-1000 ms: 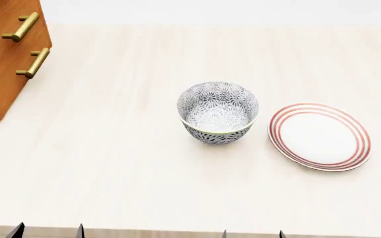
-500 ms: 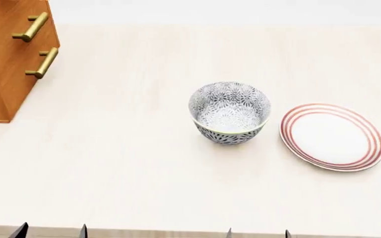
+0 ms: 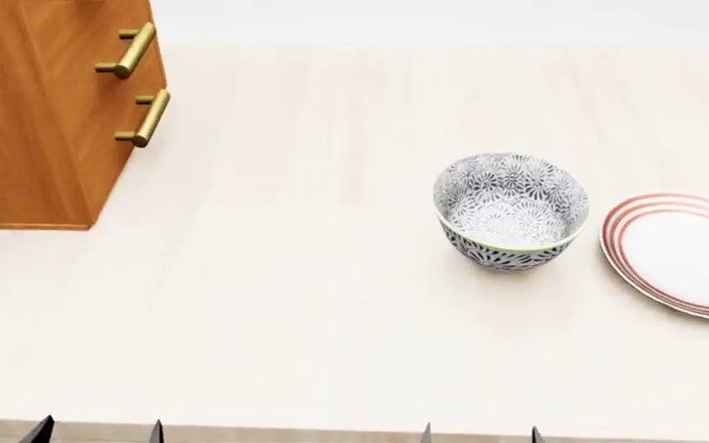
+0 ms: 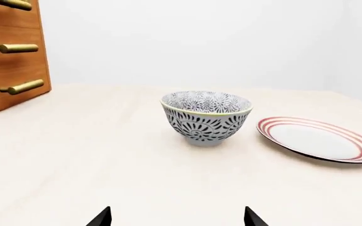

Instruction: Put the bowl on top of the cabinet.

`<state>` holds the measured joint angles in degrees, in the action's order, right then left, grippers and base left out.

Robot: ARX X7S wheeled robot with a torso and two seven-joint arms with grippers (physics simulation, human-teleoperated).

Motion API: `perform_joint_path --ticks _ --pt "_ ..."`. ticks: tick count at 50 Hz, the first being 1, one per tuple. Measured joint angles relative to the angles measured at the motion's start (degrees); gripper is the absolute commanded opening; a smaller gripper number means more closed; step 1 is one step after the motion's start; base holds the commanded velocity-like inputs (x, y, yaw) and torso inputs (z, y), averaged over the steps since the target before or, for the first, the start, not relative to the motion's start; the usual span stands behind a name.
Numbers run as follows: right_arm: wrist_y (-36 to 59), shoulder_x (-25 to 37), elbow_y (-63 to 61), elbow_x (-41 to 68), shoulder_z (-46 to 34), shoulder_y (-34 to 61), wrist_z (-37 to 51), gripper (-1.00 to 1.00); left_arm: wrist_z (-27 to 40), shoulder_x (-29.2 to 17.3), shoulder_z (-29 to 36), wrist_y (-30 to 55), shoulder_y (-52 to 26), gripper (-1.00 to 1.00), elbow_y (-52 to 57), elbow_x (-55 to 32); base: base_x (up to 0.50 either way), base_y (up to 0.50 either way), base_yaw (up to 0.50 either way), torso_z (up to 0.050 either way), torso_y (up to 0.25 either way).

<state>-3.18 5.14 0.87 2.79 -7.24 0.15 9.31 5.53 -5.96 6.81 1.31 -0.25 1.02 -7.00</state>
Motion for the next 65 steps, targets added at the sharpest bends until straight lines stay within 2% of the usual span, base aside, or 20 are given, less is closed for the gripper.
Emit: perform_joint_path --ticks 13,38,65 --pt "-0.62 0.7 0.35 0.57 -0.82 0.14 1.34 1.0 0.65 -0.61 0.89 -0.01 -0.11 1.0 0.01 -0.82 0.0 0.47 0.0 0.0 0.0" --pt "0.99 1.93 -0.33 3.09 -2.42 0.32 1.92 1.0 2.1 -1.72 2.2 0.54 -0.34 1.0 0.16 -1.86 0.0 0.0 0.0 0.0 0.0" --pt "1.13 3.08 -0.63 3.77 -4.11 0.36 2.98 1.0 3.19 -2.95 3.72 -1.49 0.0 1.0 0.17 -1.71 0.0 0.0 0.0 0.035 0.0"
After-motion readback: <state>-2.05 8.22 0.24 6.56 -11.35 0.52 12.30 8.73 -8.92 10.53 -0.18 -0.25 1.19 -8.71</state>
